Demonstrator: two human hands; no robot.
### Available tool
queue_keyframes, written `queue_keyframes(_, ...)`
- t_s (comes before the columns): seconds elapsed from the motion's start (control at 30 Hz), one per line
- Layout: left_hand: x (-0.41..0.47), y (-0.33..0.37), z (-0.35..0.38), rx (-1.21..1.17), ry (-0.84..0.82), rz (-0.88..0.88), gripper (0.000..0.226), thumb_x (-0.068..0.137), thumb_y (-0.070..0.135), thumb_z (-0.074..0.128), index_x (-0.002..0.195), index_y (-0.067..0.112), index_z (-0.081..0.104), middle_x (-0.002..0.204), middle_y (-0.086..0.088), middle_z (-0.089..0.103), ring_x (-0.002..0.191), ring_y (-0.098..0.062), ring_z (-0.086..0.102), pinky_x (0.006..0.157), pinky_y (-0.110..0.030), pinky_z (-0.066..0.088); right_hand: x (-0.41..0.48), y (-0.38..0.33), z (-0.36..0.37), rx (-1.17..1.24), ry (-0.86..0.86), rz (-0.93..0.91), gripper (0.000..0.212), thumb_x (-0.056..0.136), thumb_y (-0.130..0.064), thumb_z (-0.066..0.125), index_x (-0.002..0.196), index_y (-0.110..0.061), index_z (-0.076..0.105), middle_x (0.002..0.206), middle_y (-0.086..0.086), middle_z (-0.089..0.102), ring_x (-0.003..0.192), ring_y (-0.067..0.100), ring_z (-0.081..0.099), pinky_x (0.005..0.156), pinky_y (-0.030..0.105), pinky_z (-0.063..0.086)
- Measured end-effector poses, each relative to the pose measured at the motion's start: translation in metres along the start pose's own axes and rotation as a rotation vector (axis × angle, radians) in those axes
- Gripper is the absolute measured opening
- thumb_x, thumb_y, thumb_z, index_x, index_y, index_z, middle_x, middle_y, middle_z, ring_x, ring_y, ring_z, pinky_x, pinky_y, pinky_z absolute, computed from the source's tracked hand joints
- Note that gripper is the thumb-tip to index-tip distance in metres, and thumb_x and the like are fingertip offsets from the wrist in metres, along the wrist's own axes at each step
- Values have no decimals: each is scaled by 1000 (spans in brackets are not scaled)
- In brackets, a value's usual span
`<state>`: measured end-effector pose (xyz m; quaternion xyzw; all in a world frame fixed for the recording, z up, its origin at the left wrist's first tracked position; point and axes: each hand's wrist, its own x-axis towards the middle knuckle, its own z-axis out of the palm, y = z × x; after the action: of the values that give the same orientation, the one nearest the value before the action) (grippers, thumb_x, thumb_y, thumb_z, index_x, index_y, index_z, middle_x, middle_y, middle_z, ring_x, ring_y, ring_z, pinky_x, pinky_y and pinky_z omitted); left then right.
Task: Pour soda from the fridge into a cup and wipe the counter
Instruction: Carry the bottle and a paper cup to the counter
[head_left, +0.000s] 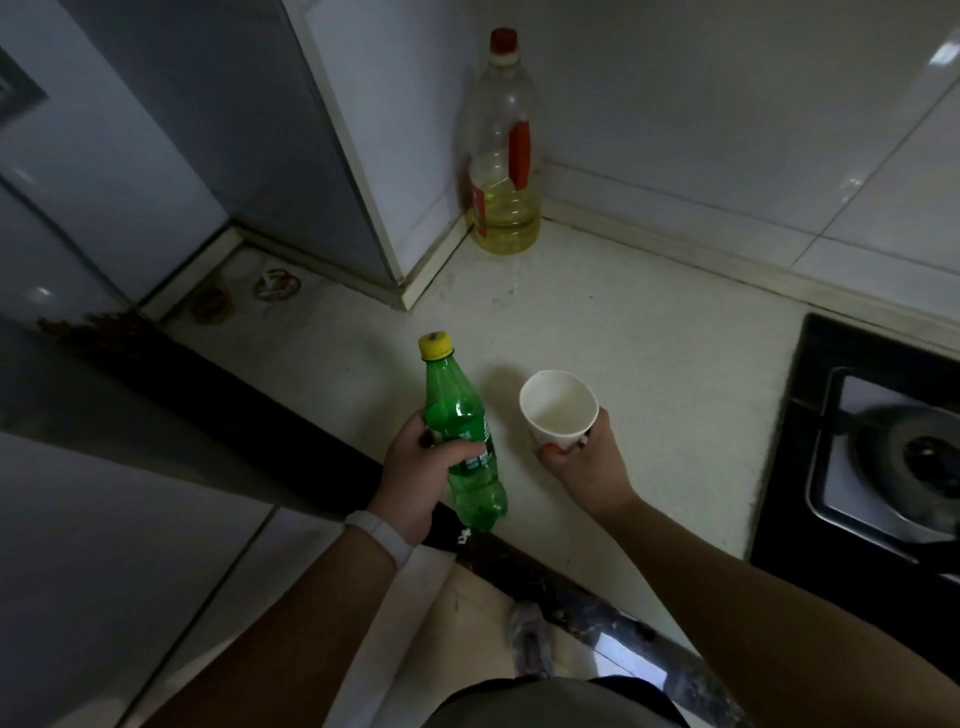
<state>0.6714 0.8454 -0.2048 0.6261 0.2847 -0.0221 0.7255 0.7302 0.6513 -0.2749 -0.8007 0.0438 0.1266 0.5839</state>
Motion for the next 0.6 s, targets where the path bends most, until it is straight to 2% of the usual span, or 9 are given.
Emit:
queue_keyframes(0.07,0,1,8,3,-25,0,38,70,-3,76,100,19,71,99,-7,75,97,-30,69,79,-38,53,-5,-3,-12,48,31,14,73,73,-13,85,132,-17,41,117,-7,55,98,0,59,70,8,50)
queue_keyframes(0.17,0,5,27,26,-81,4,35,69,0,77,93,26,73,97,-6,75,96,-30,69,83,-42,55,-17,-7,-36,68,81,28,75,73,-18,85,133,-18,40,118,-7,54,100,7,59,69,11,51)
queue_keyframes(0.23,0,9,45,49,-136,18,35,69,0,76,91,27,74,96,-6,75,96,-30,70,84,-44,55,-26,-7,-56,98,122,27,69,74,-18,84,128,-21,42,114,-10,55,98,5,60,69,13,52)
queue_keyframes(0.33,-4,15,77,89,-230,38,36,69,1,76,98,22,72,98,-6,75,97,-30,69,87,-47,55,-41,-4,-89,138,185,33,65,74,-20,84,124,-25,43,111,-14,58,98,5,62,71,18,55)
queue_keyframes(0.47,-17,18,125,141,-355,55,37,67,2,77,99,21,72,99,-8,75,98,-32,69,90,-51,54,-69,4,-133,192,286,50,66,73,-22,85,124,-28,44,112,-8,62,99,11,65,80,32,59)
queue_keyframes(0.6,-47,15,180,184,-476,56,38,63,8,78,98,23,73,100,-7,75,99,-32,69,92,-54,53,-110,8,-183,220,378,28,63,77,-18,82,125,-27,42,113,-6,62,100,9,63,71,19,55)
